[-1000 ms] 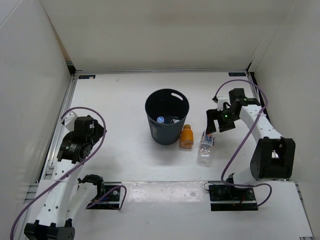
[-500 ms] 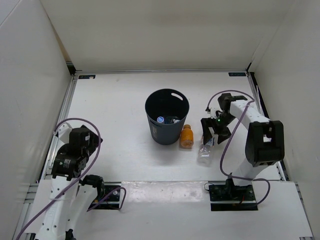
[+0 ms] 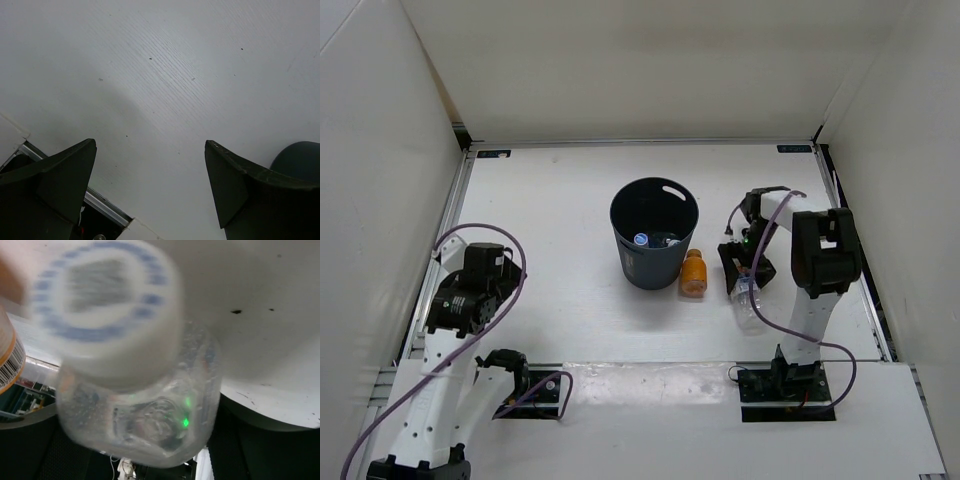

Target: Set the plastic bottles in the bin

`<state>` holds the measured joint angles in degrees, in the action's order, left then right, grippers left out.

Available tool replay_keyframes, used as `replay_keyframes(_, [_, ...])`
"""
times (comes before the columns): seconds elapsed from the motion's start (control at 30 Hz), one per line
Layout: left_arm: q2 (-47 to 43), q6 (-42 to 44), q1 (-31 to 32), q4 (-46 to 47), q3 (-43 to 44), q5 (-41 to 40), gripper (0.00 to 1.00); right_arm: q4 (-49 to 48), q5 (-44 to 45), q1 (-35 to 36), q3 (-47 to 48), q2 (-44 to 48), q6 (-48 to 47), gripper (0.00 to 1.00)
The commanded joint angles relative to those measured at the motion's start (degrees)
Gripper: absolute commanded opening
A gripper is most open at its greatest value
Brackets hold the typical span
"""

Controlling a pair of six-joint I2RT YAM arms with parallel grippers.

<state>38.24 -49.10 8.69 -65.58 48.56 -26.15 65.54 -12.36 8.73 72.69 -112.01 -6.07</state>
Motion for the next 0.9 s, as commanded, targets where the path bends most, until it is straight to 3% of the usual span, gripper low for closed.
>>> replay_keyframes(0.0, [1.6,0.6,-0.3,1.0,2.2,-1.0,1.0,2.8,2.3,0.3,2.6,0.6,1.7,0.77])
replay_keyframes(0.07, [2.8,0.1,-0.3,2.2,2.2,-0.7,1.0,2.4,3.8,0.3,2.8,0.5,1.9,0.64])
replay_keyframes(0.17, [4.1,-0.2,-0.4,3.9,1.8,-0.5,1.0,3.1,5.0,-0.8,4.5,0.5,1.9,0.54])
replay_keyframes(0.37, [6.2,0.0,-0.4,6.1,2.2,0.0,1.0,6.3,7.0,-4.2,13.7,5.8,-1.0,0.24])
replay_keyframes(0.53, [7.6,1.4,-0.5,8.8,1.7,0.5,1.0,6.1,2.8,-11.6,26.6,12.1,-1.1,0.18])
replay_keyframes(0.67, [9.0,0.5,-0.4,11.7,0.1,2.3,1.0,1.2,-13.8,-14.1,37.5,17.7,0.8,0.18])
replay_keyframes(0.77, [9.8,0.1,-0.4,13.0,-0.6,3.6,1.0,-7.6,-16.9,-12.3,38.2,22.7,7.5,0.14])
replay_keyframes(0.87, [10.5,0.2,-0.4,13.8,-0.7,4.9,1.0,-17.5,-17.8,-5.0,34.1,29.3,11.4,0.14])
